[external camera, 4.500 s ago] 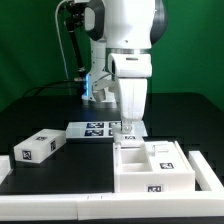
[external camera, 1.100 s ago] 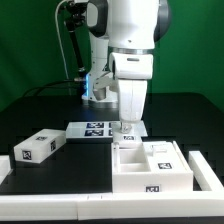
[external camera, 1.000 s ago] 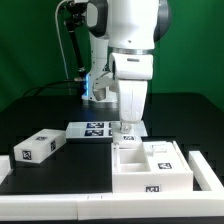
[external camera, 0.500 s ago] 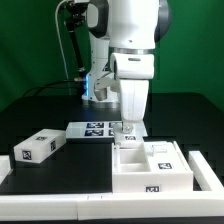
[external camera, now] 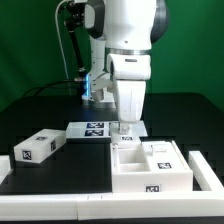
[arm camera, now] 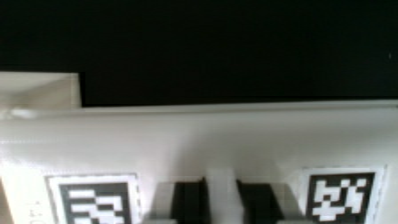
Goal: Assemble cabinet
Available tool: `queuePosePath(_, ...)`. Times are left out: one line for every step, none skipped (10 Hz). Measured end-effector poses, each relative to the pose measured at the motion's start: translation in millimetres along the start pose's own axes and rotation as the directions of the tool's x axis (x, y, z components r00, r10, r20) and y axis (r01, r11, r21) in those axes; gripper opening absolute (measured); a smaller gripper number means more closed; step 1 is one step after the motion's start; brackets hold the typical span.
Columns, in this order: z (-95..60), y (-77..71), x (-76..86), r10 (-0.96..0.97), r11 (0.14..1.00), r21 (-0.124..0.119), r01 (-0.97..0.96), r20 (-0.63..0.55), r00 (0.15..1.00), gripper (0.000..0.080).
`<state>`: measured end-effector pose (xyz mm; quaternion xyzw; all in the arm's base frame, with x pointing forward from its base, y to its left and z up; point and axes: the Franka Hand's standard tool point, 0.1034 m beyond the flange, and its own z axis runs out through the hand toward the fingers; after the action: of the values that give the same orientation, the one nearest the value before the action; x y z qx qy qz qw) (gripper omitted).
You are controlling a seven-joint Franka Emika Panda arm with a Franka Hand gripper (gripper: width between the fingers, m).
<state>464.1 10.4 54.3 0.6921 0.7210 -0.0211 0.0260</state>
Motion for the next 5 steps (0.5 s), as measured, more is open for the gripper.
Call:
queuePosePath(0.4,-0.3,-1.8,-0.014,1.0,0.002,0.014,-0.005,1.0,0.007)
queuePosePath(1.2,-1.0,-7.8,-0.004,1.0,0.007,0.004,-0.021,1.0,0.007)
queuePosePath(1.0,-1.2,-4.7,0.012,1.0,0.007,-0.012,-0.02,1.0,0.007)
queuePosePath(0.8,-1.1,-2.3,0.007,1.0,0.006,-0.006,-0.02,1.0,0.007)
queuePosePath(1.1,-1.1,-5.5,-0.008,1.0,0.007,0.009,-0.023,1.0,0.007)
